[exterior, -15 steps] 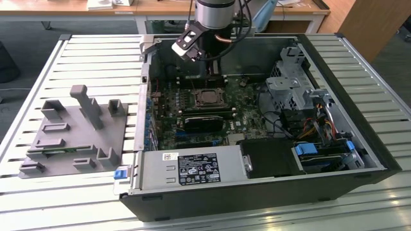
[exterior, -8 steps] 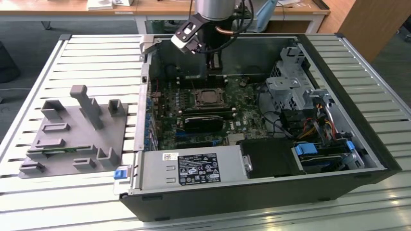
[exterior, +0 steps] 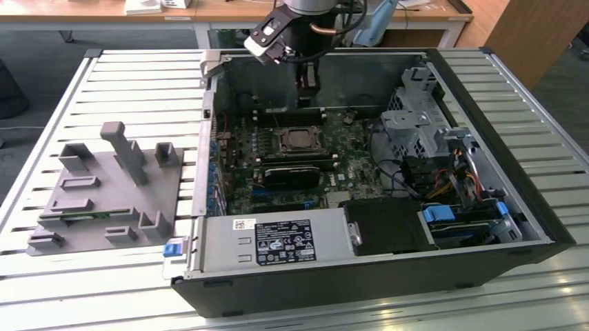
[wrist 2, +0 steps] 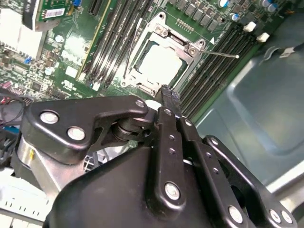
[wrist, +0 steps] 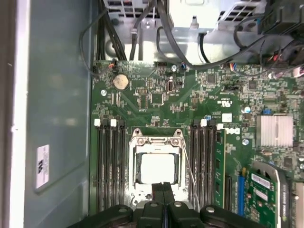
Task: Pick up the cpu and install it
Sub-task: 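Install the first cpu locking lever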
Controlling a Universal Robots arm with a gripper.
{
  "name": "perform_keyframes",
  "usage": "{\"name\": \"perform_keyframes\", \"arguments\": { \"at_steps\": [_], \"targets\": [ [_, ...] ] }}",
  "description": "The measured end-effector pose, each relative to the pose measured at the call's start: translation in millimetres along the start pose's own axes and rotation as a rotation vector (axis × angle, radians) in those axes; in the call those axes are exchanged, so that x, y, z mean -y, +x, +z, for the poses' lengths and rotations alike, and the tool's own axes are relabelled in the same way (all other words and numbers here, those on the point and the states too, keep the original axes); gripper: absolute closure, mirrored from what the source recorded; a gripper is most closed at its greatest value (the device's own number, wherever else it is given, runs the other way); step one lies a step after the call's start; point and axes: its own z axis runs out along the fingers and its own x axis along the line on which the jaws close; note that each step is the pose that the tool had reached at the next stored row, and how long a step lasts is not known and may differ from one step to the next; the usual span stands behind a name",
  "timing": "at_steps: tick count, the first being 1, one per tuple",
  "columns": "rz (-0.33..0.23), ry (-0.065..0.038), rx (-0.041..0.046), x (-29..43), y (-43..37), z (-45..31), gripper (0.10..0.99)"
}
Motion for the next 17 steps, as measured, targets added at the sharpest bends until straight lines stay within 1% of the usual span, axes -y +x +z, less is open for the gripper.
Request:
{"name": "perform_keyframes", "arguments": {
  "at_steps": [3, 6, 13, 17],
  "targets": [
    [0.0, 0.0, 0.0001, -0.1, -0.1, -6.5, 0.98],
    [-0.004, 0.0, -0.0002, -0.2, -0.1, -7.4, 0.98],
    [-0.127, -0.002, -0.0027, -0.1, -0.1, -6.3, 0.98],
    [-0.197, -0.002, -0.0028, -0.1, 0.0, -5.1, 0.98]
  ]
}}
